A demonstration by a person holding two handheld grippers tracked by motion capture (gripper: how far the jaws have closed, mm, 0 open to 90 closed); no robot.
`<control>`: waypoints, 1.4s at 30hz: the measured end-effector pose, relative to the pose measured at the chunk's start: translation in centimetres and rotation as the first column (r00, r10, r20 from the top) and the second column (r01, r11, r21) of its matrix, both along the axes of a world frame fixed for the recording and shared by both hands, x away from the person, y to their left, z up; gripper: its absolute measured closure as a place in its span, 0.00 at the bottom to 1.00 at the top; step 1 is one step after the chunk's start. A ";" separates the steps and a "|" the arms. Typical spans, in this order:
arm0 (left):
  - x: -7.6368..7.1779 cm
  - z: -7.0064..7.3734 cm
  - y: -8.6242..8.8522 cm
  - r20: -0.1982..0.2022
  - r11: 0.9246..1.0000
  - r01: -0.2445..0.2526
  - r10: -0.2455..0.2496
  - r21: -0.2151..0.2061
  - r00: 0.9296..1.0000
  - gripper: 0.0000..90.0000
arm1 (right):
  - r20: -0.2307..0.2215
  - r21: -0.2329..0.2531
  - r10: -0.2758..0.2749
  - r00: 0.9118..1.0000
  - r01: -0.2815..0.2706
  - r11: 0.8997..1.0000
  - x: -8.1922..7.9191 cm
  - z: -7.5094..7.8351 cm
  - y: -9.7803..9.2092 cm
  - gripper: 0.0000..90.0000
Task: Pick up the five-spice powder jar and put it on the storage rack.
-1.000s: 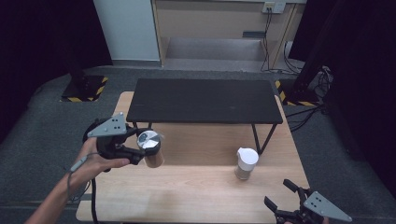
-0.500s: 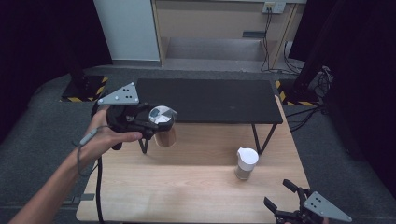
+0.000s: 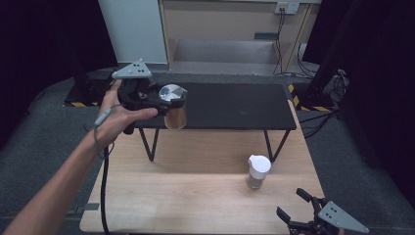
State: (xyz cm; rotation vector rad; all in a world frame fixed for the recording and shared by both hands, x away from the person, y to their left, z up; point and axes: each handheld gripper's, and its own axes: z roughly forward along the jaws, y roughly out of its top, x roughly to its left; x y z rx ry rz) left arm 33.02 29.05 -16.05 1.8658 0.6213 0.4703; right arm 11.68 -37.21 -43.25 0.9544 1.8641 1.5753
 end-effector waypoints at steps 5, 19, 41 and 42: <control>1.5 -0.5 -1.1 0.003 0.995 -0.102 0.102 -0.014 0.995 0.38 | 0.001 0.001 -0.002 1.000 0.002 1.000 -0.1 0.0 0.0 0.08; 5.3 -3.2 -2.1 -0.017 0.941 -0.335 0.335 -0.041 0.942 0.38 | 0.002 0.006 -0.008 1.000 0.008 1.000 -0.1 -0.1 0.0 0.08; 6.6 -5.5 -2.2 -0.048 0.917 -0.398 0.397 -0.015 0.916 0.38 | 0.001 0.008 -0.006 1.000 0.005 1.000 -0.1 -0.1 -0.1 0.08; 6.6 -5.7 -2.3 -0.045 0.918 -0.396 0.395 -0.018 0.918 0.37 | 0.002 0.008 -0.005 1.000 0.005 1.000 -0.1 -0.1 -0.1 0.08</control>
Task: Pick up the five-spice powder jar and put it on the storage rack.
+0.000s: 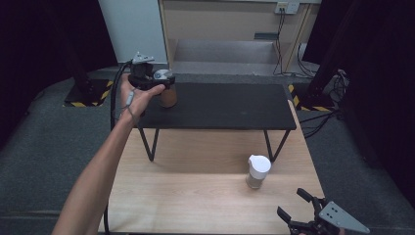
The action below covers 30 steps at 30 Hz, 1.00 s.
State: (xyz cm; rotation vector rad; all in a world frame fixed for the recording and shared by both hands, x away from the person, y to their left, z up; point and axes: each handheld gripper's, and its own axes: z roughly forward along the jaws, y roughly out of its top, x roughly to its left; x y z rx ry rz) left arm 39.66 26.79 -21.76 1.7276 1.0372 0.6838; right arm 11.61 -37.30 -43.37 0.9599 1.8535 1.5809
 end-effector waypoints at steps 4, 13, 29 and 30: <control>0.0 -0.3 -0.1 0.008 1.000 -0.005 0.005 -0.006 1.000 0.37 | 0.000 0.001 0.001 1.000 -0.001 1.000 0.0 0.0 0.0 0.08; -0.4 0.4 0.0 0.039 0.997 -0.014 0.017 -0.079 0.999 0.10 | 0.002 0.001 0.006 1.000 -0.006 1.000 0.0 0.0 -0.1 0.08; -3.5 3.7 1.5 0.227 0.975 0.176 -0.143 -0.132 0.963 0.08 | 0.005 -0.002 0.013 1.000 -0.013 1.000 0.1 0.0 0.0 0.08; -3.8 3.6 1.8 0.240 0.970 0.198 -0.161 -0.140 0.957 0.08 | 0.006 -0.003 0.013 1.000 -0.013 1.000 0.1 0.0 0.0 0.08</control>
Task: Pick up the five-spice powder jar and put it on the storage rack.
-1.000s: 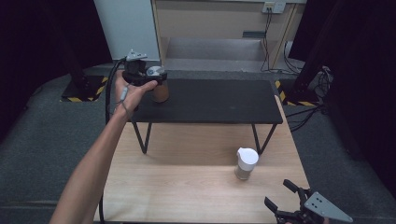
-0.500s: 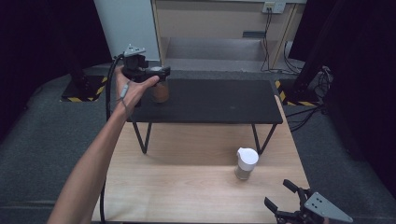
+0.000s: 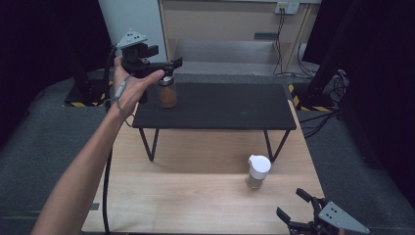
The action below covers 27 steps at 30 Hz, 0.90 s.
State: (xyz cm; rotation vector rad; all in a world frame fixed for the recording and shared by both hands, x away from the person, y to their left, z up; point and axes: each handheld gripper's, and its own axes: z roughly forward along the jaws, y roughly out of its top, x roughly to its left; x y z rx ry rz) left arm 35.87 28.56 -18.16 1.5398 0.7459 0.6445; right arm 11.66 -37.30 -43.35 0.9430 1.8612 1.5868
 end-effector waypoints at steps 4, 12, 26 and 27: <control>-1.1 -0.8 1.4 0.040 0.995 0.100 -0.100 -0.020 0.994 0.08 | 0.001 -0.003 0.002 1.000 -0.002 1.000 0.0 0.0 0.1 0.08; -4.1 -2.8 3.5 0.058 0.980 0.194 -0.191 -0.042 0.980 0.08 | 0.002 -0.007 0.005 1.000 -0.005 1.000 0.0 0.1 0.1 0.08; -8.8 -7.2 6.1 0.090 0.971 0.239 -0.237 -0.006 0.967 0.09 | 0.003 -0.010 0.004 1.000 -0.004 1.000 0.0 0.1 0.2 0.08; -9.1 -7.6 6.2 0.090 0.972 0.235 -0.234 -0.003 0.968 0.09 | 0.002 -0.010 0.004 1.000 -0.004 1.000 0.0 0.1 0.2 0.08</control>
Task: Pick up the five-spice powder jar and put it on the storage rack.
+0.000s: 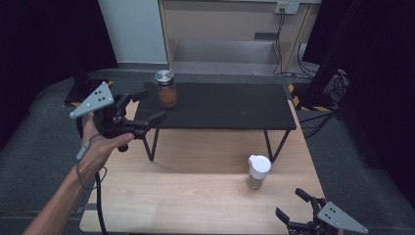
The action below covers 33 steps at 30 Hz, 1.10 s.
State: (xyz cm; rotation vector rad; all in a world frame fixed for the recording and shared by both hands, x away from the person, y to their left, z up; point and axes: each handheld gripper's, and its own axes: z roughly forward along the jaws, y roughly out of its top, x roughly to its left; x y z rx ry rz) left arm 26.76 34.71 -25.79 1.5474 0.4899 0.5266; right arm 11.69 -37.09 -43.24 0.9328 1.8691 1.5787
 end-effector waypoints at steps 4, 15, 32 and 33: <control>-0.9 -1.9 0.3 -0.008 1.000 -0.016 0.016 0.005 1.000 0.09 | 0.000 0.000 0.000 1.000 0.000 1.000 0.0 0.0 0.0 0.08; -3.8 -6.0 0.0 0.000 0.996 -0.067 0.067 0.066 0.998 0.09 | 0.002 -0.004 0.000 1.000 0.000 1.000 0.0 0.0 0.0 0.08; -7.2 -12.8 0.6 -0.036 0.979 -0.198 0.200 0.049 0.979 0.08 | 0.004 -0.005 0.000 1.000 0.000 1.000 0.0 0.0 0.1 0.08; -7.4 -13.1 0.5 -0.032 0.976 -0.208 0.210 0.062 0.977 0.08 | 0.005 -0.006 0.000 1.000 0.000 1.000 0.0 0.0 0.1 0.08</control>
